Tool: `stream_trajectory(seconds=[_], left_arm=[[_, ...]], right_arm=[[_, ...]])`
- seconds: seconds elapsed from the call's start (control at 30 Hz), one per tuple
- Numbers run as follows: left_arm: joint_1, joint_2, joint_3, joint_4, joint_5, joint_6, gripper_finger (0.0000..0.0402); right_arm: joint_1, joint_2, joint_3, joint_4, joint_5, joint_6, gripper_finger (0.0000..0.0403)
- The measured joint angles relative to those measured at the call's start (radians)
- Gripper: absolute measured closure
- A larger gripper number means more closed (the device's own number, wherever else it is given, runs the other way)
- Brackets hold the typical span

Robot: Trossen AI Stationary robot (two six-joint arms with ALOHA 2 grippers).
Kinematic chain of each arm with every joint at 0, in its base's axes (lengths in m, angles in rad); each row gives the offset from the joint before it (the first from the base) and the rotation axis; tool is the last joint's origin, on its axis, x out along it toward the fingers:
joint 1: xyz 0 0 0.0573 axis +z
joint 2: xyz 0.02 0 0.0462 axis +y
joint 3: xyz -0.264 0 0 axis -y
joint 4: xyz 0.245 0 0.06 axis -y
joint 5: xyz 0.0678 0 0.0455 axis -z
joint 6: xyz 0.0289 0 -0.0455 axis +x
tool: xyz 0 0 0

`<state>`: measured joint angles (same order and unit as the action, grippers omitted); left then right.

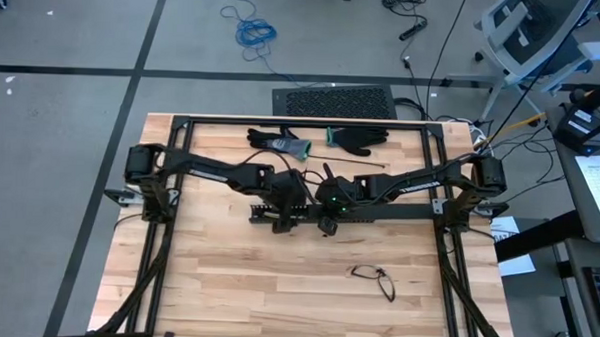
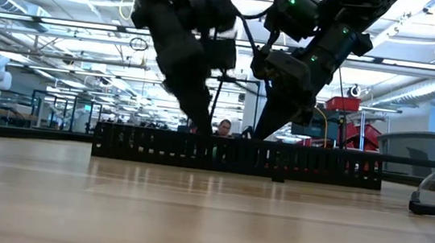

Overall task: Ziptie cables
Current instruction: Close the black cable duct

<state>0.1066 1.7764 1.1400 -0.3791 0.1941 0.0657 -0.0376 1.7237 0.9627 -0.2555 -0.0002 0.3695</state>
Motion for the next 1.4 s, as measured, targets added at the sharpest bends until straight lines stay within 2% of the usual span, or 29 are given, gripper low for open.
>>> stream_trajectory(seconds=[0.13, 0.37, 1.4], left_arm=[[0.001, -0.039, -0.028, 0.023, 0.003, 0.027, 0.0017], [-0.004, -0.041, -0.133, 0.019, -0.007, -0.033, 0.0017], [-0.006, 0.031, -0.134, 0.103, -0.145, -0.11, 0.0023]], right_arm=[[0.0, 0.0, 0.0, 0.0, -0.002, 0.001, 0.0403], [0.0, 0.0, 0.0, 0.0, 0.003, 0.0, 0.0403], [-0.003, 0.0, -0.001, 0.001, 0.007, -0.015, 0.0403]])
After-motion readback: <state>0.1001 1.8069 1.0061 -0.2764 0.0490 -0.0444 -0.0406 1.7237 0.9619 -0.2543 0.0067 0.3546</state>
